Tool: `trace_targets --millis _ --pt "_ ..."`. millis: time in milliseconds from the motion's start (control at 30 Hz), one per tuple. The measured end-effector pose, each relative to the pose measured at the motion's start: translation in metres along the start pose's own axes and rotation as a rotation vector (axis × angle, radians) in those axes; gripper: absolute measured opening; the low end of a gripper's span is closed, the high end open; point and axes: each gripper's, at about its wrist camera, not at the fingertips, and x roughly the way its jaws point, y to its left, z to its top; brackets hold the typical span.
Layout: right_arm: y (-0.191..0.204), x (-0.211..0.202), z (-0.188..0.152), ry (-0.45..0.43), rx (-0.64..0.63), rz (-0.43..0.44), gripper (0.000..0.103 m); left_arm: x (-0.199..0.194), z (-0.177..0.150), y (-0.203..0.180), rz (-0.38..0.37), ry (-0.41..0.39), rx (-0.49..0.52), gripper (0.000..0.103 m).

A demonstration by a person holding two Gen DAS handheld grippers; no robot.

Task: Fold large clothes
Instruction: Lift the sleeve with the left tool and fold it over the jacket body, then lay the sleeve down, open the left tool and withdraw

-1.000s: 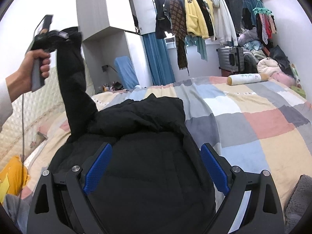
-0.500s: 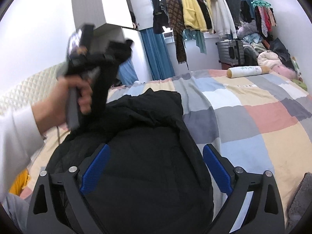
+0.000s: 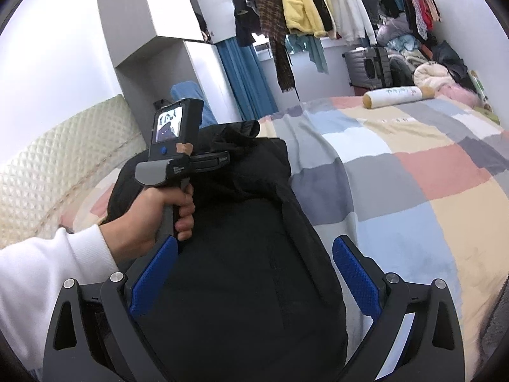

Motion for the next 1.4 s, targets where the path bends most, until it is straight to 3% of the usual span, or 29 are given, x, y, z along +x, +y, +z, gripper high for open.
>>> trace_targets --millis 233,533,600,700,767,833,1067,1400 --pt "0.004 0.014 -0.003 0.033 -0.019 -0.005 0.099 0.022 -0.01 -0.005 -0.029 0.057 -0.005 0.003" --pt "0.009 0.014 -0.006 0.045 -0.035 0.003 0.099 -0.004 -0.006 -0.001 -0.077 0.06 -0.023 0.011" --pt "0.01 0.01 -0.005 0.03 -0.032 0.002 0.099 -0.008 -0.006 0.003 -0.087 0.083 -0.042 0.02" --pt "0.01 0.006 -0.004 0.015 -0.029 0.0 0.099 -0.022 -0.009 0.008 -0.09 0.096 -0.05 0.046" --pt "0.011 0.007 -0.004 0.014 -0.032 -0.003 0.099 -0.035 -0.012 0.011 -0.09 0.069 -0.047 0.088" --pt "0.013 0.01 -0.005 0.02 -0.037 -0.007 0.099 -0.053 -0.014 0.013 -0.074 0.015 -0.02 0.096" --pt "0.022 0.016 -0.003 0.028 -0.059 0.012 0.099 -0.1 -0.024 0.052 -0.013 -0.013 -0.058 0.097" --pt "0.04 0.038 0.032 0.038 -0.069 0.103 0.098 -0.161 -0.079 0.162 0.238 0.042 -0.212 0.098"
